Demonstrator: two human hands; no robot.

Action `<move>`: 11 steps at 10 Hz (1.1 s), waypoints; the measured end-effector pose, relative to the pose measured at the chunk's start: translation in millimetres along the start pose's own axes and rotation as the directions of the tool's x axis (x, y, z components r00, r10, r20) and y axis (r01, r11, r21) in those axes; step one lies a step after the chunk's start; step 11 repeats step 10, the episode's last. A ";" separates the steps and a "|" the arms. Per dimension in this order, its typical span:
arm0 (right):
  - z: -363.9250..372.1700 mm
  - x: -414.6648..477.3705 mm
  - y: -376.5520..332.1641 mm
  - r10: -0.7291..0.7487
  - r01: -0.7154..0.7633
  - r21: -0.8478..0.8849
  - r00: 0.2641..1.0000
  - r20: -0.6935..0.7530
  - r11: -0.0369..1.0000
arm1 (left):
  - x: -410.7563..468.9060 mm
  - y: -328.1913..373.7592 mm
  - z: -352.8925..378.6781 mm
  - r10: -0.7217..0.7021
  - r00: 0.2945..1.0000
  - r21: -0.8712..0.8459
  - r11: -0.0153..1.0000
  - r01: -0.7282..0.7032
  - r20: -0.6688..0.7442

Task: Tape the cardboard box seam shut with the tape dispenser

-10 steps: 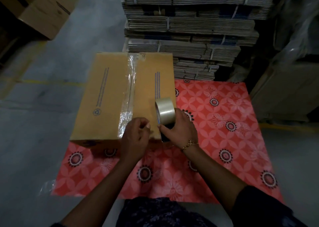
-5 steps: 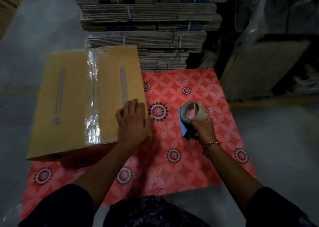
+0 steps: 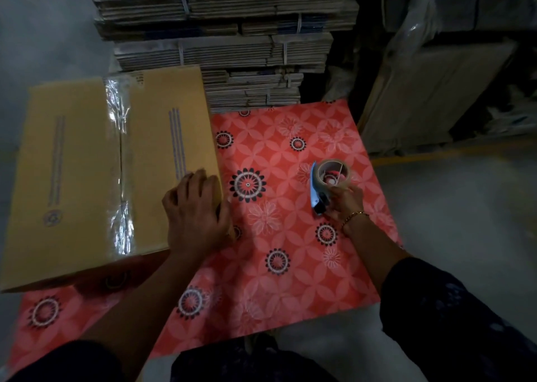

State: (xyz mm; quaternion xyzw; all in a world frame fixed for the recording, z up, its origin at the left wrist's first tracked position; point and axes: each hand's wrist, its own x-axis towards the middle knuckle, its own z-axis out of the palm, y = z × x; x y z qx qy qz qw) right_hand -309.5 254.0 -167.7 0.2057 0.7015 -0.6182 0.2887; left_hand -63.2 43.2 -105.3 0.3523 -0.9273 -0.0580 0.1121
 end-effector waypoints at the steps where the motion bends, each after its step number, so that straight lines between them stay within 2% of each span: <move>1: 0.1 7.5 1.7 0.006 -0.005 -0.023 1.000 0.022 1.000 | 0.1 0.1 1.0 0.006 1.000 0.020 1.000 -0.006 -0.009; 2: -1.1 11.0 5.3 0.016 -0.015 -0.070 1.000 0.019 0.997 | 0.3 -0.3 1.8 0.014 1.000 0.021 1.000 -0.013 -0.011; 4: -12.7 21.1 4.2 -0.014 0.009 -0.290 1.000 -0.013 0.957 | 0.7 -0.9 2.4 0.019 1.000 0.048 0.999 -0.019 0.001; 5: -15.7 1.6 -13.2 -0.157 0.124 -0.439 0.987 -0.039 0.890 | 1.1 -0.3 2.7 0.024 1.000 0.053 0.998 -0.024 0.008; 6: -20.4 -14.8 -27.9 -0.295 0.279 -0.533 0.954 0.057 0.799 | -0.1 0.7 1.4 0.034 0.999 0.080 0.996 -0.034 0.006; 7: -25.6 -26.6 -42.5 -0.396 0.420 -0.585 0.901 0.177 0.694 | -2.1 1.3 -1.5 0.040 0.999 0.088 0.995 -0.043 0.035; 8: -28.8 -45.4 -64.6 -0.502 0.564 -0.625 0.811 0.300 0.539 | -2.0 1.0 -10.6 0.069 0.994 0.100 0.992 -0.077 0.085; 9: -28.9 -65.1 -95.9 -0.606 0.679 -0.634 0.694 0.389 0.370 | 11.8 -4.5 -20.6 0.134 0.986 0.102 0.984 -0.144 0.094; 10: -31.4 -86.0 -126.5 -0.679 0.761 -0.609 0.570 0.463 0.224 | 31.2 -3.9 -44.5 0.153 0.988 0.027 0.988 -0.154 0.026; 11: -31.4 -86.0 -126.5 -0.679 0.761 -0.609 0.570 0.463 0.224 | 31.2 -3.9 -44.5 0.153 0.988 0.027 0.988 -0.154 0.026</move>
